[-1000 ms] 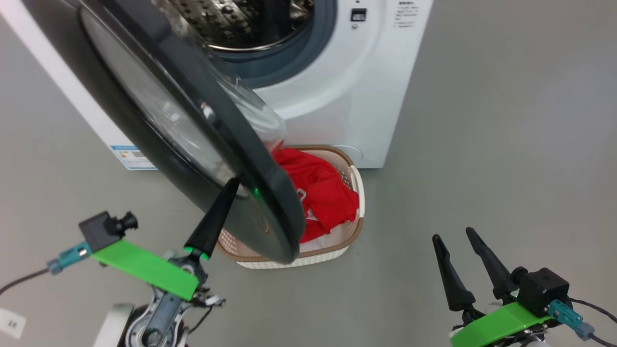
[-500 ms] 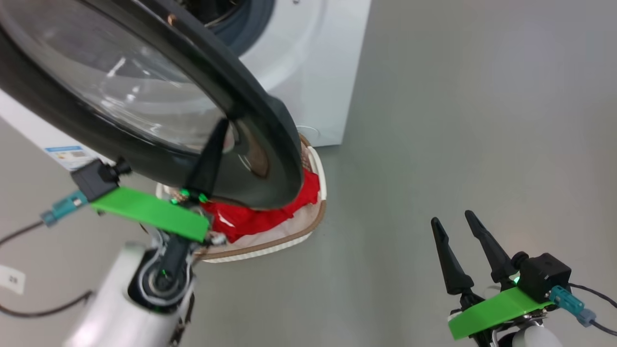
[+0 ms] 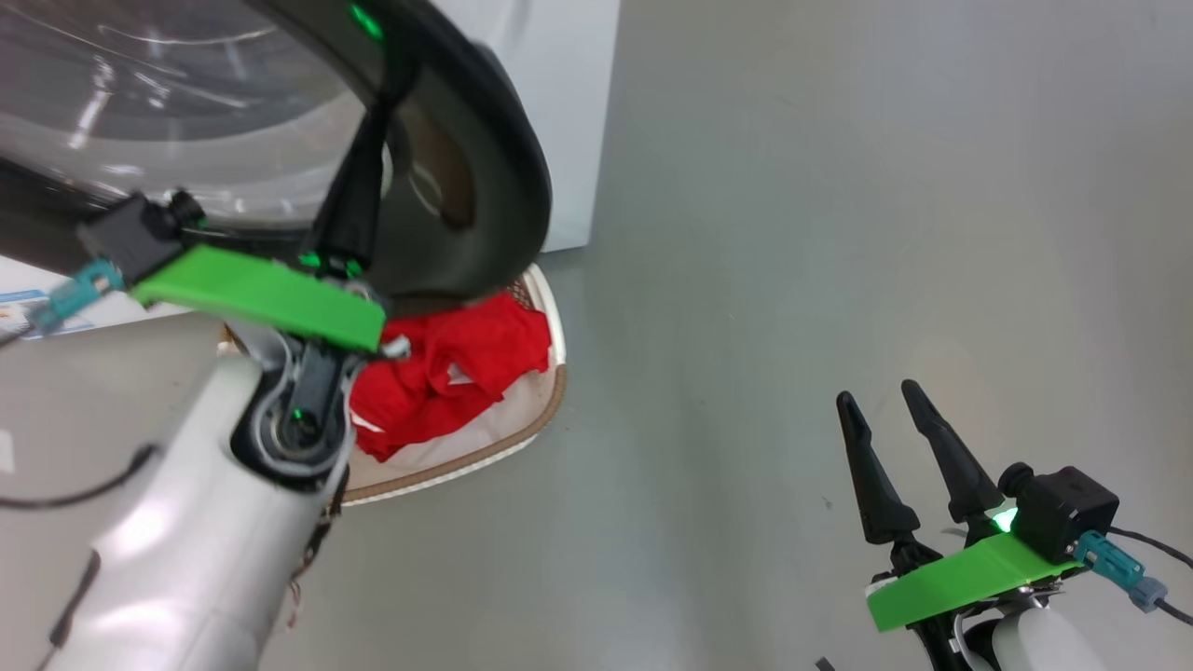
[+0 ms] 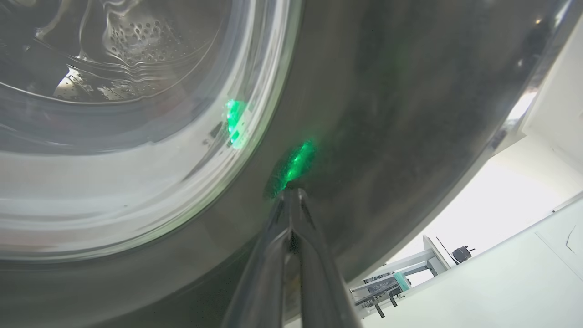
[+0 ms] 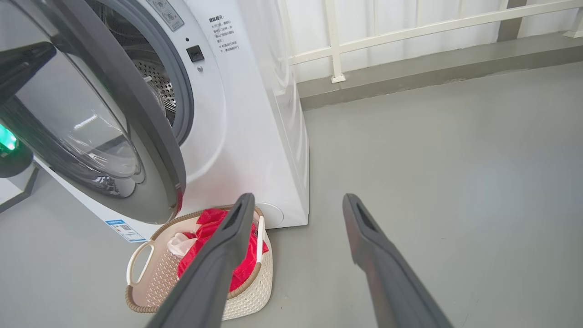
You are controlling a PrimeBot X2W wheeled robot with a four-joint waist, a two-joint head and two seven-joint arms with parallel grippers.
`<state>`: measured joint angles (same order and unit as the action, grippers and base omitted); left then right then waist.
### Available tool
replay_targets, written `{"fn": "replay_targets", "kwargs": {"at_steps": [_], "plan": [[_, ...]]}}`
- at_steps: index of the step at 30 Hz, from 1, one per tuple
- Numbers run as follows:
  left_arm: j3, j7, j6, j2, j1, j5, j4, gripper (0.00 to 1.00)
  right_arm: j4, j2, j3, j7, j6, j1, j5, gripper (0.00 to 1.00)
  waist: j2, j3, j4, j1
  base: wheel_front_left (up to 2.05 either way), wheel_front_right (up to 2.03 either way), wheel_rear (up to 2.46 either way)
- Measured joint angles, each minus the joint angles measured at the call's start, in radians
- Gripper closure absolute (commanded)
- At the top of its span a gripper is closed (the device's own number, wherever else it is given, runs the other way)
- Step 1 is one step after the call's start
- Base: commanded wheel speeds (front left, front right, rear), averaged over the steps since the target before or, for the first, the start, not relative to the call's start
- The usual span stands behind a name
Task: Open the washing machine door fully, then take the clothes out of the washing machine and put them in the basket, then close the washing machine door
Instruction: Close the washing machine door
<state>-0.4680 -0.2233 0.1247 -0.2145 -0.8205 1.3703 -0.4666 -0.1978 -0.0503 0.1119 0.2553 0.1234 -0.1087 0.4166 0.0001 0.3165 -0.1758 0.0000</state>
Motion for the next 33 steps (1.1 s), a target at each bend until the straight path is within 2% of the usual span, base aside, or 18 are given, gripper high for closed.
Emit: {"fn": "replay_targets", "kwargs": {"at_steps": [12,23,24,25,26,27,28,29,30,33], "plan": [[-0.02,-0.026,0.0,-0.016,-0.123,0.007,-0.1,1.0,0.003,0.001,0.001,0.0,0.0,-0.023,0.015,0.0,0.0,0.035,-0.054,0.0,0.0,0.0,0.0],[-0.001,-0.031,0.0,-0.018,-0.101,0.01,-0.112,1.0,0.002,0.001,-0.006,0.0,0.0,-0.023,0.012,0.0,0.0,0.015,-0.031,0.0,0.0,0.0,0.0],[0.003,-0.031,0.0,-0.015,-0.086,0.008,-0.112,0.94,0.002,0.001,-0.006,0.0,0.0,-0.022,0.011,0.0,0.0,0.01,-0.027,0.0,0.0,0.0,0.0],[0.004,-0.031,0.0,-0.012,-0.071,0.006,-0.111,0.73,0.002,0.001,-0.007,0.0,0.0,-0.022,0.008,0.0,0.0,0.006,-0.022,0.0,0.0,0.0,0.0],[0.005,-0.031,0.0,-0.009,-0.056,0.001,-0.111,0.61,0.002,0.002,-0.007,0.0,0.0,-0.021,0.003,0.0,0.0,0.002,-0.018,0.0,0.0,0.0,0.0],[0.007,-0.031,0.0,-0.007,-0.04,0.001,-0.109,0.61,0.001,0.002,-0.007,0.0,0.0,-0.021,0.001,0.0,0.0,-0.002,-0.014,0.0001,0.0,0.0,0.0],[0.009,-0.031,0.0,-0.004,-0.025,0.001,-0.106,0.53,0.0,0.002,-0.008,0.0,0.0,-0.019,-0.003,0.0,0.0,-0.007,-0.01,0.0,0.0,0.0,0.0],[0.012,-0.031,0.0,-0.001,-0.012,0.0,-0.105,0.37,-0.001,0.002,-0.009,0.0,0.0,-0.019,-0.006,0.0,0.0,-0.012,-0.006,0.0,0.0,0.0,0.0],[0.015,-0.031,0.0,0.002,0.001,-0.001,-0.102,0.02,-0.001,0.002,-0.01,0.0,0.0,-0.018,-0.008,0.0,0.0,-0.017,-0.002,0.0,0.0,0.0,0.0],[0.028,-0.031,0.0,0.008,0.041,-0.014,-0.092,0.0,-0.003,0.002,-0.012,0.0,0.0,-0.015,-0.017,0.0,0.0,-0.034,0.01,0.0001,0.0,0.0,0.0]]}}
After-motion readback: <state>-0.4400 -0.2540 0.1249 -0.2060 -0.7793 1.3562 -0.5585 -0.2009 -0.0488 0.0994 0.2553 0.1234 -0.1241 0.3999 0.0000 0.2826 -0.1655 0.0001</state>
